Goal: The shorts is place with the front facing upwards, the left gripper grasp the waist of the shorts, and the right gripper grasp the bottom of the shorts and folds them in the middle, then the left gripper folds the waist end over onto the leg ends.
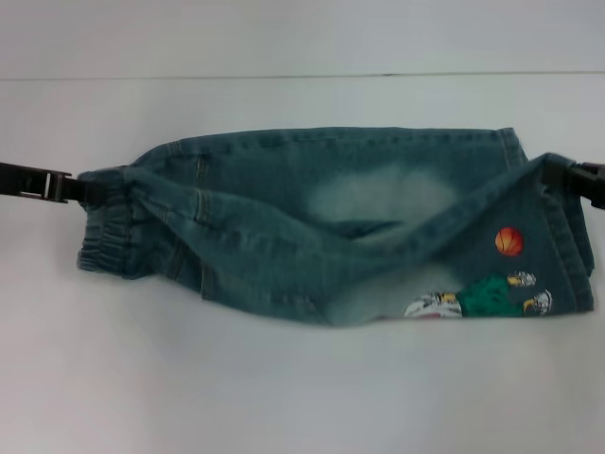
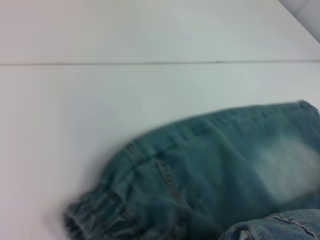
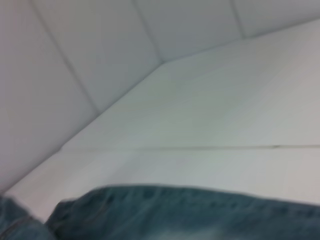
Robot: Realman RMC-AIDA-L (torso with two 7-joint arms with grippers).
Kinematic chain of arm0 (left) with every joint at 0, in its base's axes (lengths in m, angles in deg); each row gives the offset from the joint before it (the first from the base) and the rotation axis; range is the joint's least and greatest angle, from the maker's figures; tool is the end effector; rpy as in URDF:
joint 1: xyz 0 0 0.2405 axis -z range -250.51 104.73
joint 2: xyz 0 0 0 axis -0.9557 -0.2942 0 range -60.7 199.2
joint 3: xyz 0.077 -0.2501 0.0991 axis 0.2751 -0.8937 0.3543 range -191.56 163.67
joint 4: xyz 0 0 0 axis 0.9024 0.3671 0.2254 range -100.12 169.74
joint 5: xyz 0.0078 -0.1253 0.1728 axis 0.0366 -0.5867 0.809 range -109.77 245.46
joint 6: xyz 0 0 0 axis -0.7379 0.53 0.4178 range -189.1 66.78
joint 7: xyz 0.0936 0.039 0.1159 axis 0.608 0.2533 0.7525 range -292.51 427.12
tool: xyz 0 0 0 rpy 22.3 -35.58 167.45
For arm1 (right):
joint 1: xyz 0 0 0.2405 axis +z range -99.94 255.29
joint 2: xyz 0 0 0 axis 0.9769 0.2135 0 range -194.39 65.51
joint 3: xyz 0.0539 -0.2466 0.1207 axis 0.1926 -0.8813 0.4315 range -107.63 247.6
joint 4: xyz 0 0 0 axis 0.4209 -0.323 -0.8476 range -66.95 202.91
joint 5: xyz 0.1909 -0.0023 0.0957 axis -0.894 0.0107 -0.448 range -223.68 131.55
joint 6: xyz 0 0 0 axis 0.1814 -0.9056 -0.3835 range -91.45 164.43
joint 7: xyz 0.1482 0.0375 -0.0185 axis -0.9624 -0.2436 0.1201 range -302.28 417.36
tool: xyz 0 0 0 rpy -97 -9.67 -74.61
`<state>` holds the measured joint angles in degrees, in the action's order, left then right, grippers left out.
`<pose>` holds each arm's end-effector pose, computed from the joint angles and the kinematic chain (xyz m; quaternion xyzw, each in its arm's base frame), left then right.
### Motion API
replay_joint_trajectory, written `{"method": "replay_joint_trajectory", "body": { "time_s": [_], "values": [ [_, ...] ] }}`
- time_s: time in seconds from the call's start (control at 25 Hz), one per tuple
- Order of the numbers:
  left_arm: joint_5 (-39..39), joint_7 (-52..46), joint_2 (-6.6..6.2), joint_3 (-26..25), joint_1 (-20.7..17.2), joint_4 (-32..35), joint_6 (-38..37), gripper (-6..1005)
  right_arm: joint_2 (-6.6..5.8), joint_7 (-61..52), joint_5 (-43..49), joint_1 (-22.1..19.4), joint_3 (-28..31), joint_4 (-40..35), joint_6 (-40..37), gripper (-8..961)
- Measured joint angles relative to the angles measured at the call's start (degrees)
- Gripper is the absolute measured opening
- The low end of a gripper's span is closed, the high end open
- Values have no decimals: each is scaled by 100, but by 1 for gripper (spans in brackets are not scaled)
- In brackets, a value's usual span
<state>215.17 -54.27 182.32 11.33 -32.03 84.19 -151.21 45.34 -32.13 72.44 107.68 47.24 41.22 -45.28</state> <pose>-0.2993 0.4021 0.0698 -0.8535 -0.4805 -0.0697 0.1892 0.3523 0.3645 0.0505 -0.8432 0.3998 0.2639 0.2441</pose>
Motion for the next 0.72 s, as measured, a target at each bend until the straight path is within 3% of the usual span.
{"method": "replay_joint_trajectory", "body": {
  "time_s": [0.32, 0.72],
  "values": [
    [-14, -203, 1, -84, -33, -61, 416, 46, 282, 278, -285, 2, 400, 80, 432, 36],
    [-360, -249, 38, -101, -138, -68, 831, 46, 340, 287, -589, 77, 368, 96, 839, 37]
  ]
}}
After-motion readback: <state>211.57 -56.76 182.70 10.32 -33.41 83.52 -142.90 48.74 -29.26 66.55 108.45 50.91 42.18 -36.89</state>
